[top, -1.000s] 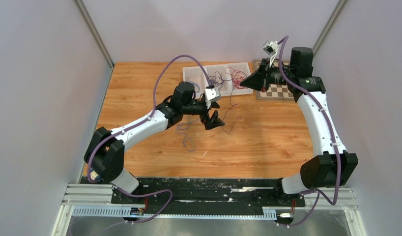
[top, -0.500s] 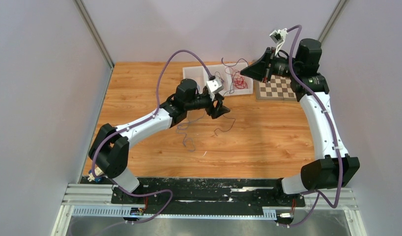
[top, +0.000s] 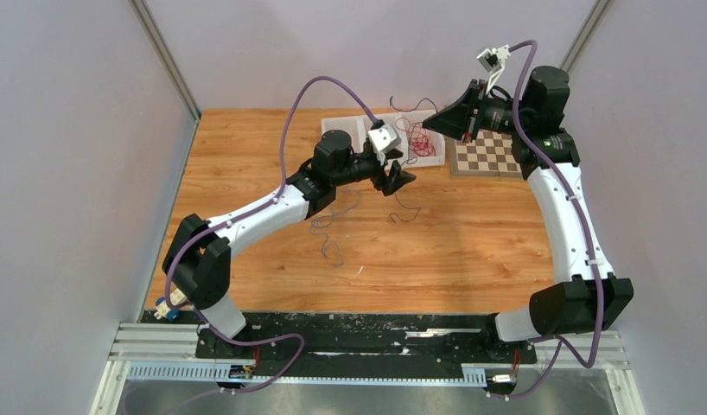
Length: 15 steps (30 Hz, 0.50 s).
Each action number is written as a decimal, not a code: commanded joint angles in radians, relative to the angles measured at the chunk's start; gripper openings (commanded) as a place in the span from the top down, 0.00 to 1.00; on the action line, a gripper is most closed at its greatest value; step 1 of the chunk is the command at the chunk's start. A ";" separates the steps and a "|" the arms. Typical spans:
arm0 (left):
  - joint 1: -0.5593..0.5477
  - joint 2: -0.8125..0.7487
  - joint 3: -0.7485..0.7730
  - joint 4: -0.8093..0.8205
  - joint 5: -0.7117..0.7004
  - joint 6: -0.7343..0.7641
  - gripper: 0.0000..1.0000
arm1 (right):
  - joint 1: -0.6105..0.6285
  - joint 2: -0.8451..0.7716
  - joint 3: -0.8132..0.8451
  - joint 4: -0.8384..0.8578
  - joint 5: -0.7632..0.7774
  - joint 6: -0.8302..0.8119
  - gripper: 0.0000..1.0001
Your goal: Untangle the cables
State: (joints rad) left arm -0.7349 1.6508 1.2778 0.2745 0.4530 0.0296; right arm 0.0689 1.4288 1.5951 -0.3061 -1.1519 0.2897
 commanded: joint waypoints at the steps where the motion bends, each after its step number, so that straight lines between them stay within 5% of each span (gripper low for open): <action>1: -0.008 0.014 0.039 0.058 0.043 0.006 0.24 | 0.005 -0.041 0.008 0.053 -0.018 0.052 1.00; 4: -0.020 0.030 0.048 0.064 0.067 -0.010 0.25 | 0.004 -0.039 0.017 0.057 -0.017 0.065 1.00; 6: -0.025 0.035 0.051 0.072 0.061 -0.009 0.34 | 0.004 -0.039 0.021 0.058 -0.016 0.072 1.00; 8: -0.026 0.029 0.047 0.076 0.050 0.001 0.48 | -0.002 -0.043 0.013 0.055 -0.009 0.072 1.00; 12: -0.026 -0.040 0.010 0.079 0.040 0.023 0.95 | -0.077 -0.054 -0.054 0.048 0.013 0.044 1.00; 15: -0.023 -0.120 -0.034 0.074 0.009 0.035 1.00 | -0.166 -0.054 -0.116 -0.054 0.090 -0.113 1.00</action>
State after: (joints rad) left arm -0.7528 1.6585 1.2724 0.2909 0.4858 0.0402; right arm 0.0017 1.3945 1.5398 -0.2813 -1.1473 0.3153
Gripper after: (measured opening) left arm 0.020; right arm 0.004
